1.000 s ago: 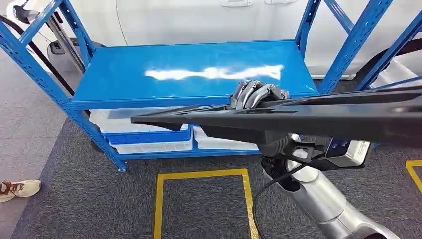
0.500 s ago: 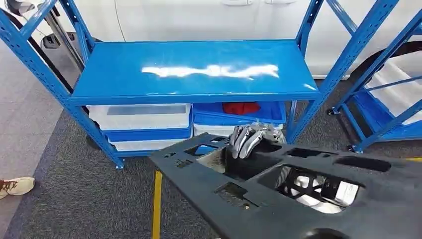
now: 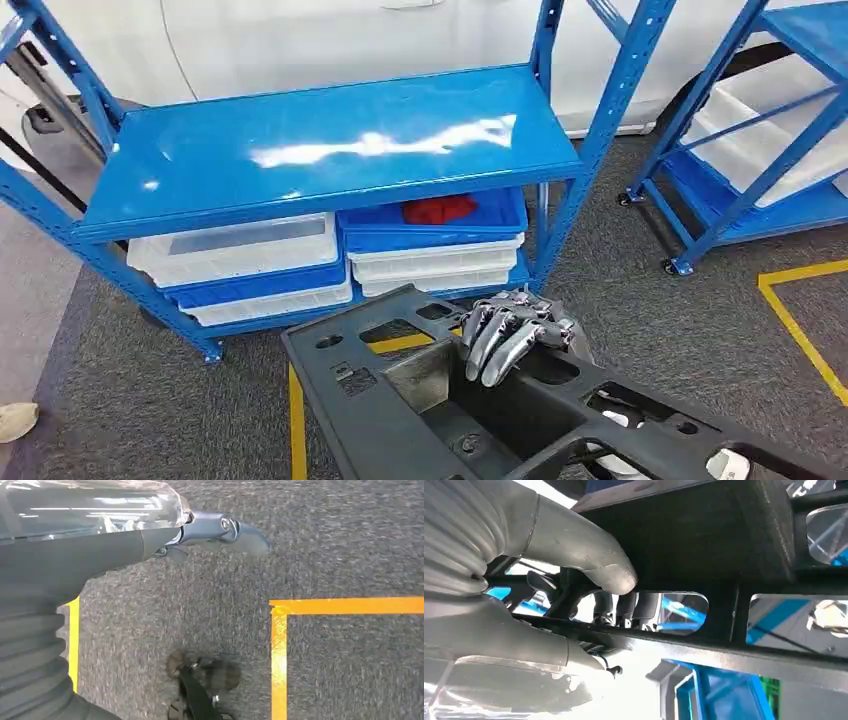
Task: Take the parts from the cabinet and place them on the table.
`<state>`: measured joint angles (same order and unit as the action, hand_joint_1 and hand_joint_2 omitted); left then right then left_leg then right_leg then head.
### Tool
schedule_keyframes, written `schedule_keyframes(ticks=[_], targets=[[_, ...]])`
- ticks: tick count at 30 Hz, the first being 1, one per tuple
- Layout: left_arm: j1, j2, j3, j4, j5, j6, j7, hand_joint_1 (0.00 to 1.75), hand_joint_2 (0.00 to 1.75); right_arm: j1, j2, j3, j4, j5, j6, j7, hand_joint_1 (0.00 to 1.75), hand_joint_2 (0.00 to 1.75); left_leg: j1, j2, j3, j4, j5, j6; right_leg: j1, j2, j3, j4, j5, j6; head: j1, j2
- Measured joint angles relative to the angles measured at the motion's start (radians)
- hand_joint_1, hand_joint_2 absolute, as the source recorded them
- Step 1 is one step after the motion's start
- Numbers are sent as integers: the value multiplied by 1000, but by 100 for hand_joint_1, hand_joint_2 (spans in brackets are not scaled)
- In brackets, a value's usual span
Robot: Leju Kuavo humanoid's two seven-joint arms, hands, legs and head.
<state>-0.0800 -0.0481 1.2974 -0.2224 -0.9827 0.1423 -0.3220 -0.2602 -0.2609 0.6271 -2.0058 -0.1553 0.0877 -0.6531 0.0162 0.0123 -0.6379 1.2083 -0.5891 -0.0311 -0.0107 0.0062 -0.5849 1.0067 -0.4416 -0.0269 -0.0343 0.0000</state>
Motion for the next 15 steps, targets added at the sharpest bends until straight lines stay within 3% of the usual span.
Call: schedule_keyframes(ticks=[1,2,3,4,5,6,7,9,11,12,13,14,15], targets=[[2,2,-2,0,-2,-2,0,0,175,0,2,0,0,0,2,1,175,175,0,-4,-35,77,-29,-1,2,11,-3,0,2,-2,0,0],[3,4,-4,0,-2,-3,0,0,175,0,2,0,2,0,3,1,175,175,0,-4,-56,123,-36,0,4,24,-4,1,4,-2,0,0],[3,4,-6,0,-2,-5,1,0,175,0,5,0,4,0,4,2,175,175,0,-5,-52,114,-18,2,5,36,-5,1,5,-1,0,0],[2,5,-8,0,-3,-5,1,0,175,0,7,0,6,0,4,2,175,175,0,-6,-25,60,18,7,6,48,-4,2,6,1,0,0],[1,5,-9,0,-4,-6,1,0,175,-1,10,0,8,0,4,2,175,175,0,-15,24,-38,70,13,7,62,-3,3,7,2,0,0],[1,5,-10,0,-4,-6,1,0,175,-2,13,0,8,0,4,2,175,175,0,-38,71,-132,111,20,7,73,-3,5,8,4,0,0],[1,10,-10,0,-5,-6,1,0,175,-2,16,0,8,0,4,2,175,175,1,-99,97,-191,110,29,7,81,-8,7,9,8,0,0],[0,8,-11,0,-5,-6,2,0,175,-5,19,0,11,0,4,2,175,175,-2,-85,97,-202,112,24,3,102,-19,9,16,22,0,0],[-2,10,-13,0,-5,-6,2,0,175,-3,19,0,11,0,4,2,175,175,-6,-67,97,-204,119,33,-2,123,-23,1,26,38,0,0],[-4,7,-13,0,-5,-6,2,0,175,-4,19,0,11,0,4,2,175,175,9,-50,99,-219,130,42,2,116,-26,8,22,42,0,0],[-6,8,-13,0,-5,-7,1,0,175,-7,19,0,11,0,4,2,175,175,6,-38,99,-223,133,49,9,61,-38,34,-3,43,0,0],[-6,8,-13,0,-5,-7,1,0,175,-10,19,0,12,0,4,2,175,175,5,-26,98,-224,134,52,7,27,-67,93,-42,47,0,0],[-3,8,-13,0,-5,-7,1,0,175,-10,19,0,12,0,4,2,175,175,3,-13,96,-223,134,53,4,10,-104,175,-83,51,0,0]])
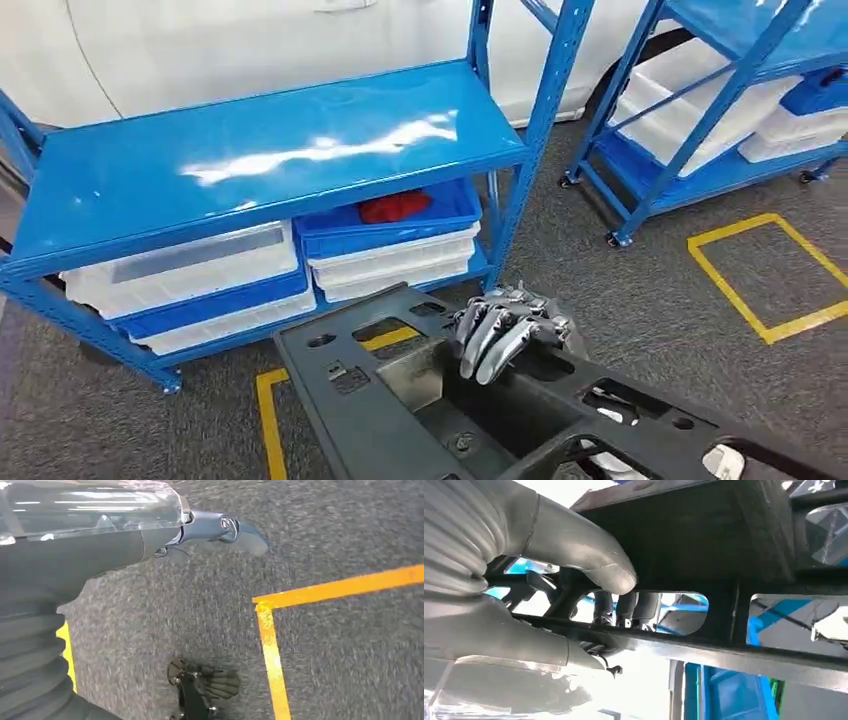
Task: Take the parts from the cabinet and place them on the table.
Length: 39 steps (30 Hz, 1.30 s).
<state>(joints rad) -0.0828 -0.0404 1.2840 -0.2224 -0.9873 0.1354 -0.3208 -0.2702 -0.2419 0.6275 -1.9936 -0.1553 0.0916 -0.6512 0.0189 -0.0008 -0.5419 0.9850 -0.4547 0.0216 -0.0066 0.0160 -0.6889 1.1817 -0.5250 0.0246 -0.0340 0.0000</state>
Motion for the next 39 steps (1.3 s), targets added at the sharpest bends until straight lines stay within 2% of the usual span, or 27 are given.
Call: schedule_keyframes(ticks=[2,3,4,6,7,8,11,12,14,15,17,18,20,21,22,23,24,27,28,30,32,33,34,35,37,38,39], targets=[[3,0,0,0,0,0,0,0,175,2,0,0,4,0,0,0,175,175,-2,28,-3,2,0,0,-5,-9,-66,143,-51,8,0,0],[3,0,0,0,0,0,0,0,175,2,0,0,5,0,0,0,175,175,-2,41,-3,2,-1,0,-8,-11,-64,145,-40,10,0,0],[2,0,0,0,0,0,0,0,175,2,0,0,6,0,0,0,175,175,-2,53,-3,2,-2,-1,-9,-15,-37,95,-9,11,0,0],[-1,0,0,0,0,0,0,0,175,1,0,0,6,0,0,0,175,175,-2,71,1,4,-5,-6,-8,-41,65,-85,70,6,0,0],[-2,0,0,0,0,0,0,0,175,1,0,0,6,0,0,0,175,175,-4,77,4,5,-7,-9,-2,-92,112,-165,86,-2,0,0],[-1,0,0,0,0,0,0,0,175,-1,1,0,6,0,0,0,175,175,-12,86,3,8,-11,-16,8,-99,114,-179,80,-14,0,0],[-4,0,0,0,0,0,0,0,175,0,2,0,6,0,1,0,175,175,-13,113,9,4,-11,-31,12,-63,104,-177,84,-27,0,0],[-5,0,0,0,0,-1,0,0,175,-2,2,0,6,0,1,0,175,175,-13,121,10,6,-16,-37,4,-51,107,-186,90,-36,0,0],[-5,-1,-2,0,-6,-10,-3,0,175,-6,2,0,8,0,2,0,175,175,-3,37,-16,72,-67,-45,-1,-36,109,-192,96,-48,0,0],[-3,-1,-2,0,-7,-12,-4,0,175,-5,3,0,10,0,2,0,175,175,-2,17,-54,159,-115,-46,-1,-24,107,-191,97,-50,0,0],[2,0,-2,0,-9,-19,-5,0,175,2,2,0,18,-4,2,0,175,175,-3,8,-130,321,-181,-50,0,-1,103,-190,99,-52,0,0],[4,0,-2,0,-10,-22,-5,0,175,4,2,0,23,-7,2,-1,175,175,-2,8,-153,363,-186,-50,0,12,101,-188,99,-52,0,0],[3,0,-2,1,-8,-27,-5,0,175,1,2,0,40,-15,11,-1,175,175,2,7,-118,282,-115,-51,-1,38,100,-182,99,-50,0,0],[2,0,-2,1,-4,-27,-6,0,175,-4,2,0,57,-20,19,0,175,175,4,3,-76,192,-66,-51,-2,51,100,-178,98,-47,0,0],[1,0,-2,1,1,-27,-7,0,175,-8,2,0,77,-23,26,0,175,175,8,-18,-32,98,-22,-52,-3,62,99,-173,95,-41,0,0],[1,-1,-2,1,4,-27,-8,0,175,-12,2,0,98,-25,29,1,175,175,14,-67,-8,45,-25,-49,-5,70,94,-167,94,-36,0,0],[1,-4,-1,2,10,-26,-10,0,175,-18,4,1,119,-25,37,3,175,175,11,-71,-9,32,-27,-44,0,85,84,-156,95,-26,0,0],[4,-18,3,2,33,-23,-11,0,175,-50,36,13,214,-11,63,21,175,175,3,-42,-11,37,-19,-27,-8,112,74,-165,109,-3,0,0],[2,-28,5,2,39,-21,-11,0,175,-65,57,21,260,-1,66,31,175,175,12,-27,-10,27,-12,-15,-10,113,69,-160,106,0,0,0],[-4,-37,10,2,43,-15,-2,0,175,-84,92,31,331,12,71,37,175,175,5,-11,-14,25,-6,0,-5,15,32,-79,50,6,0,0],[2,-43,12,2,48,-9,9,0,175,-104,114,40,377,13,72,39,175,175,-2,10,-18,27,-6,1,-7,-8,-40,75,-20,10,0,0],[5,-46,16,2,50,-8,10,0,175,-110,124,43,402,15,75,43,175,175,-4,23,-20,27,-6,1,-7,-11,-69,138,-38,10,0,0],[8,-48,19,2,52,-8,11,0,175,-113,130,46,419,15,79,47,175,175,-5,35,-20,28,-6,1,-7,-11,-71,146,-30,10,0,0],[7,-51,22,2,52,-9,11,0,175,-116,134,48,433,16,84,54,175,175,-6,45,-20,28,-6,1,-6,-12,-48,106,-1,6,0,0],[4,-56,26,2,53,-12,9,0,175,-130,145,53,455,21,89,65,175,175,-11,64,-17,28,-8,0,-1,-36,51,-73,80,-9,0,0],[4,-58,27,2,53,-13,7,0,175,-140,152,55,465,24,87,69,175,175,-11,71,-15,28,-9,-2,11,-91,90,-151,85,-23,0,0],[4,-63,27,2,53,-16,6,0,175,-152,159,58,477,28,85,73,175,175,-20,81,-17,30,-11,-8,21,-111,94,-161,80,-32,0,0]])
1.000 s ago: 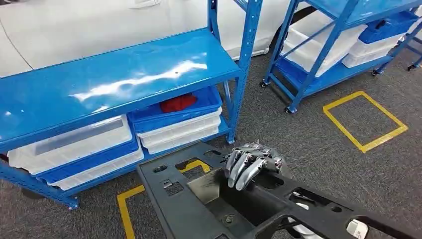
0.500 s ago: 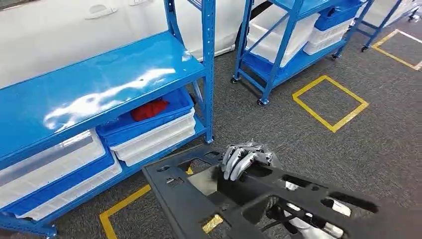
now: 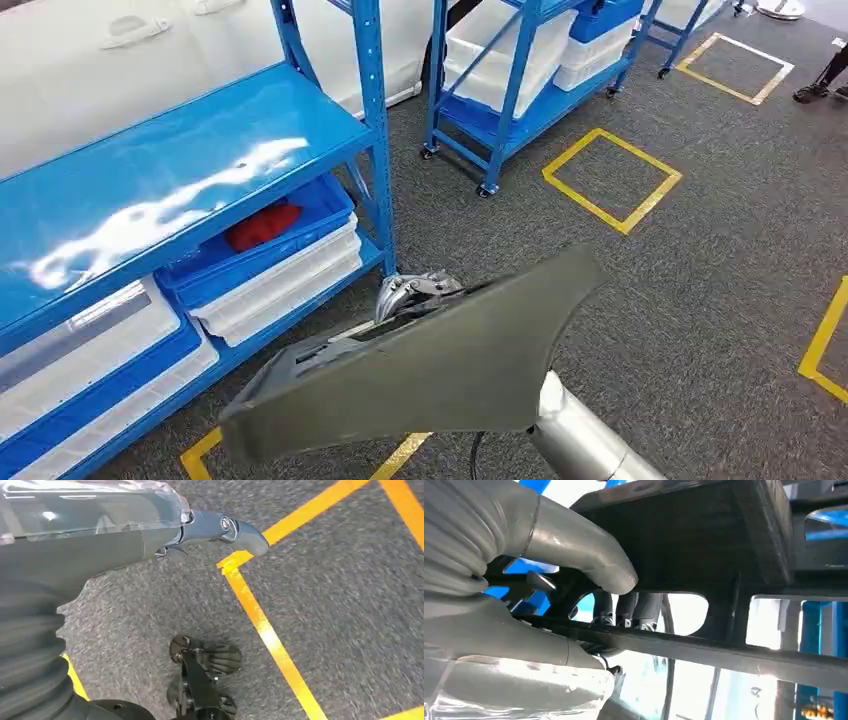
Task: Take the parts from the cabinet and place them on the table.
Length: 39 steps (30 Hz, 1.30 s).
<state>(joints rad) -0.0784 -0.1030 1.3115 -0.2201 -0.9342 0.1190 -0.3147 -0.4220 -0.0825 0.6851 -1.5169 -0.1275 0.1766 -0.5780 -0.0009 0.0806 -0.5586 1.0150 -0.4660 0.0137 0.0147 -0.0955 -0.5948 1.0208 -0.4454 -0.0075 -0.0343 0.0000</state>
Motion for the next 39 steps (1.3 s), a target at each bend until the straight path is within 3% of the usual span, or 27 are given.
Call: schedule_keyframes(ticks=[3,4,6,7,9,10,11,13,14,15,19,20,21,22,24,25,26,28,29,30,34,35,36,37,38,39], targets=[[-1,-2,1,0,-2,-8,0,0,175,-21,15,2,41,11,-13,4,175,175,4,29,8,-8,1,-13,4,42,-7,-3,7,-8,0,0],[-3,-3,1,0,-3,-8,0,0,175,-25,17,0,53,13,-16,4,175,175,-1,35,11,-7,-4,-21,-7,56,-2,-16,14,-18,0,0],[-3,-3,1,0,-5,-9,0,0,175,-37,30,-3,77,13,-22,1,175,175,6,-44,-15,65,-56,-28,-14,73,-1,-22,22,-27,0,0],[-1,-4,1,0,-5,-9,2,0,175,-42,37,-6,86,11,-23,-2,175,175,8,-63,-49,141,-99,-29,-14,86,-3,-22,23,-29,0,0],[4,-5,1,0,-8,-6,11,0,175,-41,45,-14,96,7,-23,-8,175,175,10,-72,-119,293,-161,-34,-13,114,-6,-21,25,-30,0,0],[5,-5,1,0,-8,-3,18,0,175,-39,44,-19,98,5,-23,-10,175,175,11,-72,-130,313,-155,-36,-13,128,-6,-20,25,-28,0,0],[6,-5,1,0,-8,-2,25,0,175,-36,44,-26,98,4,-23,-10,175,175,13,-73,-118,283,-125,-37,-14,141,-6,-17,26,-27,0,0],[5,-4,1,0,-8,-2,37,0,175,-32,44,-44,87,-1,-19,-11,175,175,19,-86,-46,124,-32,-39,-19,167,-5,-8,23,-20,0,0],[7,-4,2,0,-8,0,48,0,175,-30,44,-54,75,-3,-15,-11,175,175,26,-116,-7,35,7,-40,-20,179,-8,0,19,-14,0,0],[8,-4,3,0,-10,2,60,0,175,-29,44,-65,64,-5,-13,-11,175,175,25,-151,4,10,-14,-41,-16,190,-16,9,17,-6,0,0],[5,-3,5,0,-10,10,86,0,175,-13,38,-116,19,-8,-8,-1,175,175,24,-117,3,6,-4,-13,-21,226,-29,2,30,20,0,0],[2,-3,5,0,-10,10,89,0,175,-10,36,-127,10,-9,-7,2,175,175,27,-104,4,0,1,-4,-22,191,-32,14,21,22,0,0],[2,-2,5,0,-10,10,90,0,175,-11,33,-140,2,-10,-4,3,175,175,25,-94,5,-2,1,5,-17,139,-53,54,-9,25,0,0],[4,-2,5,0,-10,10,90,0,175,-12,33,-146,-4,-11,-3,3,175,175,22,-83,4,-2,1,7,-18,118,-86,124,-47,29,0,0],[7,0,6,0,-10,11,91,0,175,-7,33,-154,-10,-13,-1,3,175,175,18,-59,3,-2,0,9,-23,103,-163,281,-110,34,0,0],[6,1,6,0,-8,14,92,0,175,-2,32,-159,-10,-13,0,3,175,175,17,-46,3,-1,-1,10,-24,102,-183,320,-114,36,0,0],[6,1,7,0,-8,16,93,0,175,4,31,-163,-11,-13,-1,4,175,175,17,-35,4,-1,-2,10,-25,101,-177,306,-95,36,0,0],[2,1,7,0,-8,17,93,0,175,21,27,-178,-30,-12,-3,4,175,175,16,-15,8,-2,-6,7,-25,88,-97,153,-15,29,0,0],[1,1,7,0,-8,17,94,0,175,30,25,-188,-47,-10,-3,3,175,175,14,-8,12,-2,-9,5,-20,55,-42,56,22,20,0,0],[1,1,6,0,-8,17,94,0,175,39,24,-200,-64,-8,0,3,175,175,11,0,15,-2,-12,0,-8,2,-17,3,11,10,0,0],[0,1,7,0,-13,15,94,0,175,98,15,-240,-120,11,26,0,175,175,5,41,26,-10,-19,-21,1,53,-22,-6,18,-7,0,0],[-2,2,7,0,-15,13,93,0,175,111,14,-244,-130,16,29,-1,175,175,9,33,25,-5,-30,-26,-16,66,-12,-20,25,-15,0,0],[-2,4,6,0,-16,8,90,0,175,117,11,-246,-140,21,32,-5,175,175,11,-13,19,22,-50,-28,-14,75,-10,-25,27,-20,0,0],[-2,4,6,0,-21,5,90,0,175,121,11,-248,-146,23,34,-4,175,175,12,-48,-11,87,-89,-29,-15,85,-10,-25,28,-25,0,0],[0,4,6,0,-24,3,90,0,175,130,11,-249,-153,24,37,-4,175,175,13,-66,-51,173,-130,-32,-15,98,-10,-25,28,-27,0,0],[0,4,6,0,-23,2,90,0,175,139,10,-252,-157,26,38,-4,175,175,13,-72,-91,252,-161,-35,-15,111,-10,-25,27,-27,0,0]])
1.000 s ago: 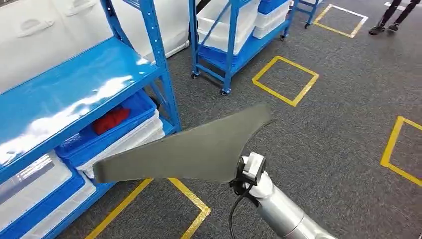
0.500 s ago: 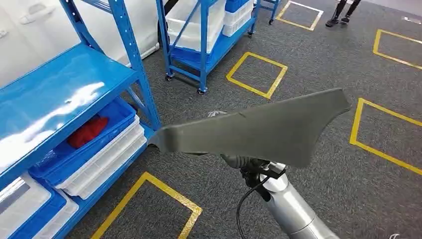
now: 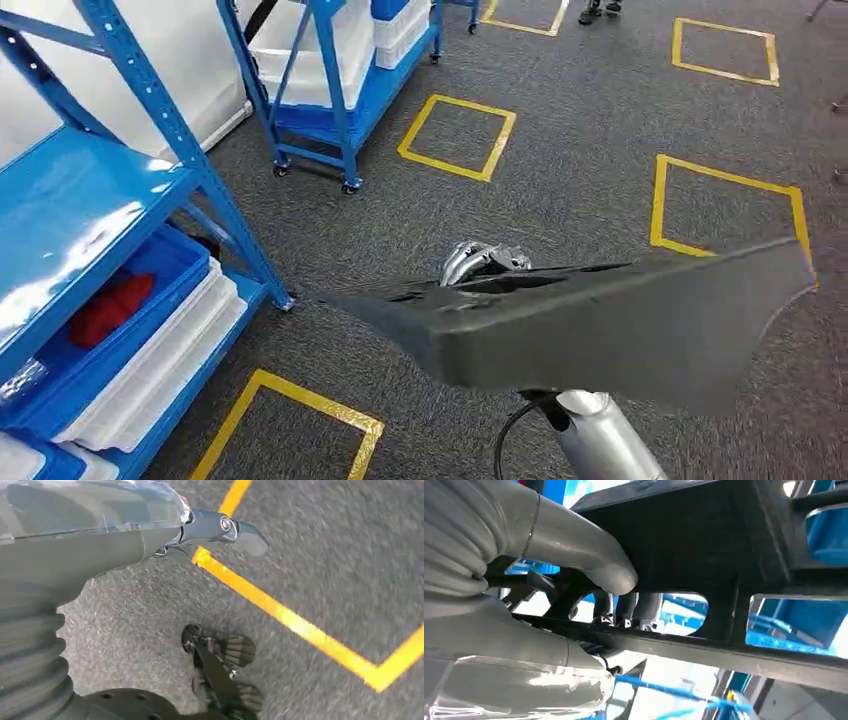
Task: Take the parts from the cabinet and place them on the table.
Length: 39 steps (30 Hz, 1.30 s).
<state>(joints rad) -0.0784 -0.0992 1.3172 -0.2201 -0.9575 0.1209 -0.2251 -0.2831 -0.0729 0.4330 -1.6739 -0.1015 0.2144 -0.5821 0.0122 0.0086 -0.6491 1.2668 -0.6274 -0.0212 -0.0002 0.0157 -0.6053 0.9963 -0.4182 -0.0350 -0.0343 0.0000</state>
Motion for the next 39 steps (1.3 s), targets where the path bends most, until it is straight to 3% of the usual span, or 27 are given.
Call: schedule_keyframes(ticks=[1,2,4,5,6,7,10,11,12,13,15,17,18,20,21,22,26,27,28,29,31,32,34,35,36,37,39], targets=[[2,0,0,0,0,-1,0,0,175,10,-1,-3,-3,2,0,0,175,175,0,0,-31,58,-11,-2,0,16,0,1,0,0,0,0],[3,0,0,0,0,-2,0,0,175,17,-2,-4,-3,3,1,0,175,175,0,0,-37,58,6,-3,-1,30,1,2,0,0,0,0],[1,2,0,0,0,-3,0,0,175,25,-5,-6,-7,4,1,0,175,175,4,-5,13,-69,96,-4,-4,59,1,8,-2,5,0,0],[0,3,0,0,-2,-4,0,0,175,26,-6,-6,-12,5,1,0,175,175,9,-27,58,-170,149,-4,-6,74,2,15,-5,11,0,0],[1,4,0,0,-2,-5,0,0,175,27,-7,-6,-15,6,2,-2,175,175,15,-71,81,-230,162,-2,-6,84,-3,22,-9,16,0,0],[1,4,0,0,-3,-6,0,0,175,28,-9,-6,-19,8,4,-7,175,175,14,-82,89,-246,151,0,-2,96,-10,34,-12,23,0,0],[-3,4,0,0,0,2,10,0,175,50,-20,-8,-22,8,18,-30,175,175,4,-58,91,-242,153,16,-9,122,-14,23,-3,44,0,0],[-5,2,0,0,0,3,13,0,175,56,-26,-8,-23,8,21,-36,175,175,13,-46,94,-253,161,27,-8,119,-17,27,-5,49,0,0],[-6,2,0,0,0,4,15,0,175,62,-29,-10,-25,8,21,-42,175,175,11,-33,97,-259,164,33,-4,56,-23,46,-19,52,0,0],[-5,2,0,0,0,6,16,0,175,62,-32,-10,-26,8,21,-45,175,175,9,-22,98,-260,164,41,-4,15,-49,98,-54,57,0,0],[1,4,0,0,0,6,17,0,175,73,-34,-11,-26,11,18,-58,175,175,4,4,97,-260,162,44,-10,-6,-130,261,-130,66,0,0],[3,5,0,0,1,6,17,0,175,94,-41,-14,-26,14,17,-66,175,175,3,28,98,-259,159,44,-15,-8,-172,342,-144,70,0,0],[2,5,0,0,0,6,17,0,175,101,-45,-16,-26,14,17,-67,175,175,2,39,99,-259,157,43,-16,-11,-157,312,-119,71,0,0],[1,5,0,0,0,5,16,0,175,106,-52,-21,-26,14,18,-69,175,175,2,60,106,-259,152,38,-15,-29,-70,148,-38,66,0,0],[0,4,0,0,0,5,16,0,175,105,-52,-23,-27,14,19,-69,175,175,1,68,112,-259,148,34,-12,-59,-21,63,-6,60,0,0],[1,4,0,0,0,5,15,0,175,104,-52,-25,-27,14,20,-69,175,175,-6,76,113,-258,143,26,3,-93,-5,29,-22,50,0,0],[-4,3,0,0,0,7,15,0,175,106,-53,-30,-27,14,27,-69,175,175,-7,114,127,-266,138,4,8,-43,-9,19,-14,24,0,0],[-7,4,0,0,0,8,15,0,175,107,-53,-31,-28,14,30,-69,175,175,0,86,125,-257,127,-2,-4,-35,-2,10,-8,16,0,0],[-6,4,0,0,0,9,14,0,175,101,-53,-31,-27,13,35,-69,175,175,1,34,108,-217,99,-3,-4,-27,0,7,-7,7,0,0],[-6,4,0,0,0,9,14,0,175,97,-53,-31,-27,13,37,-69,175,175,2,12,76,-146,60,-4,-3,-18,-1,7,-7,4,0,0],[-1,3,0,0,1,9,15,0,175,98,-52,-31,-26,12,38,-69,175,175,1,-1,-12,27,-10,-8,0,7,-1,7,-8,1,0,0],[2,3,0,0,0,9,15,0,175,99,-52,-31,-25,12,38,-69,175,175,1,-1,-37,69,-11,-9,2,20,0,8,-8,1,0,0],[3,3,0,0,0,9,15,0,175,98,-53,-31,-24,9,40,-69,175,175,1,-3,-18,1,58,-5,2,49,2,10,-8,1,0,0],[1,4,0,0,0,9,15,0,175,98,-53,-31,-24,5,41,-69,175,175,1,-8,17,-84,108,-2,2,62,3,13,-9,2,0,0],[1,4,0,0,0,9,15,0,175,97,-53,-31,-24,2,45,-69,175,175,2,-31,57,-174,154,2,2,73,4,17,-11,5,0,0],[2,5,0,0,0,10,15,0,175,96,-53,-32,-24,-5,49,-69,175,175,4,-81,82,-234,163,8,0,83,2,20,-13,10,0,0],[1,5,0,0,0,11,14,0,175,93,-53,-32,-23,-12,56,-69,175,175,2,-75,87,-248,156,11,-2,105,-8,26,-11,23,0,0]])
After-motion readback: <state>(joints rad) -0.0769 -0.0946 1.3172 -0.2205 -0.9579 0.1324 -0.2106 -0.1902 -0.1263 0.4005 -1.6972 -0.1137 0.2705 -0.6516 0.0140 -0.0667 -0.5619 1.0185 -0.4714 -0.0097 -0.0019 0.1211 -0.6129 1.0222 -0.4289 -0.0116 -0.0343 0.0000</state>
